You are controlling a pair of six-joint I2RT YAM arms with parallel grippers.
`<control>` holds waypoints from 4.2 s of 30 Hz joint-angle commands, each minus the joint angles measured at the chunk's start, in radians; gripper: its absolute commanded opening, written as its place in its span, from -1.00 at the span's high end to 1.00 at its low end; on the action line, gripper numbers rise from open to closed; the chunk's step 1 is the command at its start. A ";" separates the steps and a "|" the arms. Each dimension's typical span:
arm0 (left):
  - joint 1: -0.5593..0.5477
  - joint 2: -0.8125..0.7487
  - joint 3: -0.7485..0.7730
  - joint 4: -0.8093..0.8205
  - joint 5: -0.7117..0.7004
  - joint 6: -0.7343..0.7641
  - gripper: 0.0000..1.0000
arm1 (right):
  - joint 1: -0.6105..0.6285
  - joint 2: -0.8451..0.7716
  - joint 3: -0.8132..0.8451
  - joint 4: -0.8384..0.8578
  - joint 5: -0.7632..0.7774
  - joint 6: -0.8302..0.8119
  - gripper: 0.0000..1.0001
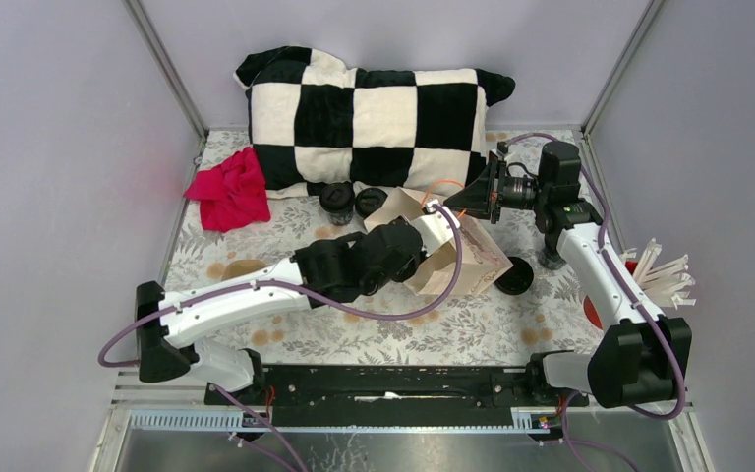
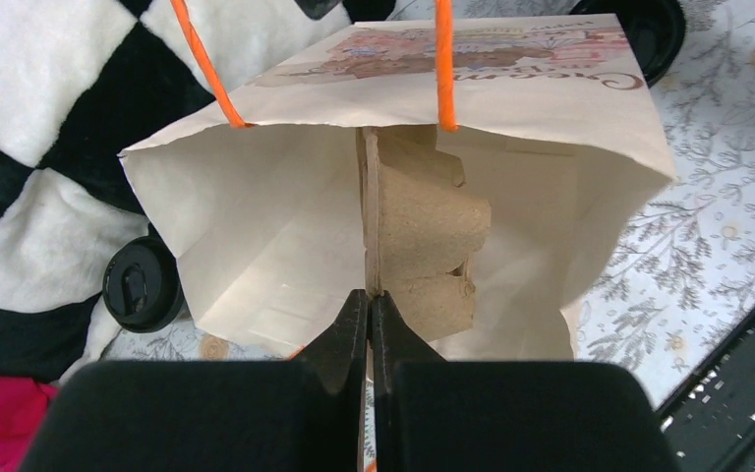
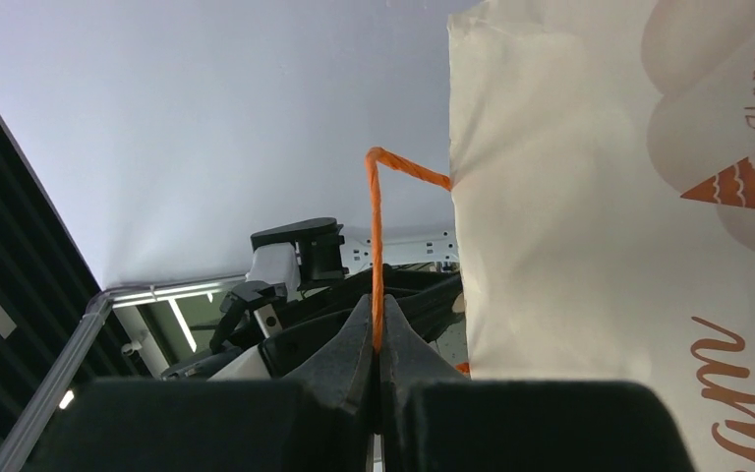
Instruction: Pack the takeout coffee
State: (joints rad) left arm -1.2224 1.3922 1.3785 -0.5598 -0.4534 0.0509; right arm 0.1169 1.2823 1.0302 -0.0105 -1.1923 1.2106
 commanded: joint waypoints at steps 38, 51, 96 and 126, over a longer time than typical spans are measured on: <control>0.573 0.128 0.328 -0.577 0.424 -0.687 -0.98 | -0.011 0.012 0.034 0.065 -0.061 -0.005 1.00; 0.663 0.167 0.085 -0.319 0.860 -0.695 -0.44 | -0.011 0.017 0.105 -0.172 -0.025 -0.170 0.99; 0.574 -0.087 0.084 -0.287 0.738 -0.701 1.00 | 0.706 -0.018 0.692 -1.064 1.208 -0.945 -0.99; 0.567 0.082 0.399 -0.380 1.126 -1.093 1.00 | 0.761 -0.154 0.372 -1.081 1.399 -0.631 1.00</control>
State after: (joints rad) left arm -0.6147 1.4437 1.7004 -1.0206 0.5934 -0.9455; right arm 0.9611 1.2049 1.4902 -1.1728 0.3367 0.4713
